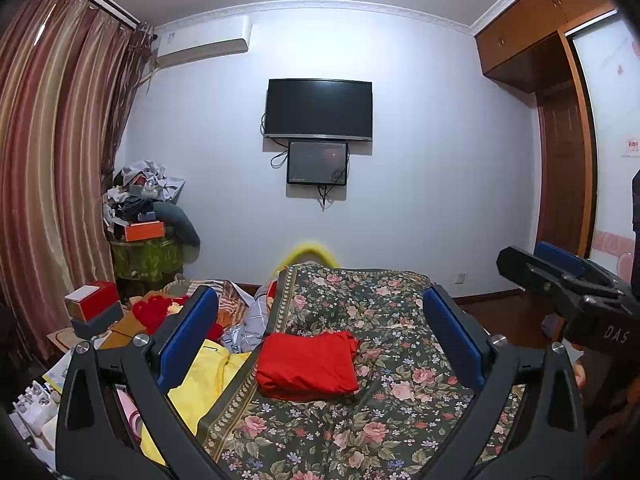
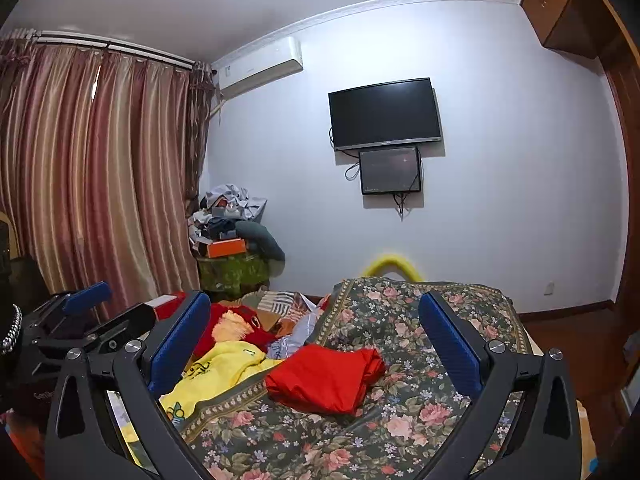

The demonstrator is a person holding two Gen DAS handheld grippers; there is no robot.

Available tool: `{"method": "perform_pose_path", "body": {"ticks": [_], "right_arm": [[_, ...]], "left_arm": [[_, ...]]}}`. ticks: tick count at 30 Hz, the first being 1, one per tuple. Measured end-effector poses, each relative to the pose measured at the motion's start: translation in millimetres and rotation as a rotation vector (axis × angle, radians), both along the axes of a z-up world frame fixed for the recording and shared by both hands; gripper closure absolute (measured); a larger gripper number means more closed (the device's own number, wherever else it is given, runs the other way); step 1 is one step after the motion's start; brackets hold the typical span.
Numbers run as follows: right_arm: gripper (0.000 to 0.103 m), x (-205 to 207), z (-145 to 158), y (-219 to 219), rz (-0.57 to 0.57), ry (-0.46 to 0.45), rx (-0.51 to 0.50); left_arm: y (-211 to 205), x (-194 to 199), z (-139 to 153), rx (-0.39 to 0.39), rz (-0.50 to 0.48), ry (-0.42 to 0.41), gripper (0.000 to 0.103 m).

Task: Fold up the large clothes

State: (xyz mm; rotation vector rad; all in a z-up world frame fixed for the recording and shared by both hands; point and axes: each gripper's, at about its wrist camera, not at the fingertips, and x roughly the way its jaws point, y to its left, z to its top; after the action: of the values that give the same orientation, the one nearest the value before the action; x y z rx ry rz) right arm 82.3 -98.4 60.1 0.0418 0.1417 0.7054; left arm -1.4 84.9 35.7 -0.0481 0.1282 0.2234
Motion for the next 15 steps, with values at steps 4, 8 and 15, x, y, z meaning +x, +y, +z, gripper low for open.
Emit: {"method": "perform_pose_path", "body": {"ticks": [4,8,15], "right_arm": [[0.0,-3.9,-3.9,-0.8,0.004,0.003,-0.008],[0.0,-4.3,-7.4,-1.7,-0.003,0.006,-0.018],[0.0,-2.5,-8.4,-7.6,-0.003,0.031,-0.015]], "left_arm": [[-1.6,0.4,-1.0,0.004,0.0,0.004,0.0],[-4.6,1.1,-3.7,0.012,0.0,0.008,0.0],[-3.3,3.0,-6.9,0.005,-0.001,0.021,0.0]]}}
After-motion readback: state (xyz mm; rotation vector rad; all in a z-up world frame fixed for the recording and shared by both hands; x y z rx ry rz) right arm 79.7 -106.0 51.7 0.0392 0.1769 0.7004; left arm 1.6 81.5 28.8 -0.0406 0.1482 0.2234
